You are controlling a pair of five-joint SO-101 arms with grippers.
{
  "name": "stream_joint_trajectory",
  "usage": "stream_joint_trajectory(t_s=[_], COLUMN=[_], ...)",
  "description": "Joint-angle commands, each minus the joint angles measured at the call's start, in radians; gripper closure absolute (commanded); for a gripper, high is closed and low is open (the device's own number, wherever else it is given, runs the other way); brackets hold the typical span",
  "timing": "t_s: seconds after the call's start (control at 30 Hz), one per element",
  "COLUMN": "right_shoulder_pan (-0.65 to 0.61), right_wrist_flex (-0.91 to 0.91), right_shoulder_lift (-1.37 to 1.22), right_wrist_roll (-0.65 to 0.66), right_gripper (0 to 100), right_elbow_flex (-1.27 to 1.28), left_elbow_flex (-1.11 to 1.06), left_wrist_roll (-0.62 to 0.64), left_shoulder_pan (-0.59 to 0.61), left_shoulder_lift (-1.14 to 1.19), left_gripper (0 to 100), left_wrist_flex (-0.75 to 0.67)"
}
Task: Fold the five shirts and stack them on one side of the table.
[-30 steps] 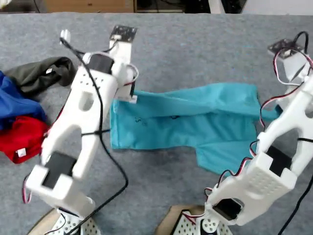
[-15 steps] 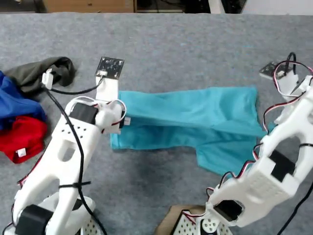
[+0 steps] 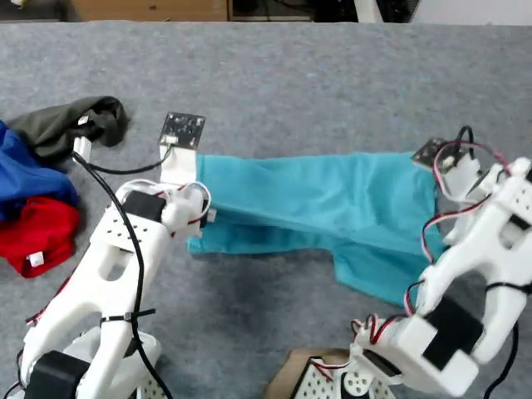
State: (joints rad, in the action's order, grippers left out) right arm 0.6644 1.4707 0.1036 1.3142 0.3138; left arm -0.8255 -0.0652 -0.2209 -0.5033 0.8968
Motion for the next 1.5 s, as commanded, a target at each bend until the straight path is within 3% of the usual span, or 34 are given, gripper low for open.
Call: stream_joint_trajectory(t_s=[0.0, 0.37, 1.03, 1.3, 1.47], right_shoulder_pan=[0.018, 0.107, 0.108, 0.116, 0.110], right_wrist_flex=[-0.109, -0.215, -0.295, -0.233, -0.138], right_shoulder_lift=[0.101, 0.139, 0.150, 0.162, 0.266], right_wrist_roll=[0.011, 0.012, 0.084, 0.147, 0.143], right_gripper=[99.4, 99.4, 98.4, 73.1, 72.4], right_elbow_flex=[0.131, 0.257, 0.432, 0.407, 0.321], left_elbow_flex=[-0.026, -0.077, -0.133, -0.087, 0.091], left_wrist_roll=[-0.006, -0.083, -0.083, -0.075, -0.081], left_shoulder_pan=[0.018, 0.018, 0.017, 0.049, 0.129], left_shoulder_lift=[-0.028, -0.030, -0.030, -0.041, -0.041], left_gripper=[98, 98, 98, 83, 83], left_wrist_flex=[-0.057, -0.021, -0.025, 0.032, 0.172])
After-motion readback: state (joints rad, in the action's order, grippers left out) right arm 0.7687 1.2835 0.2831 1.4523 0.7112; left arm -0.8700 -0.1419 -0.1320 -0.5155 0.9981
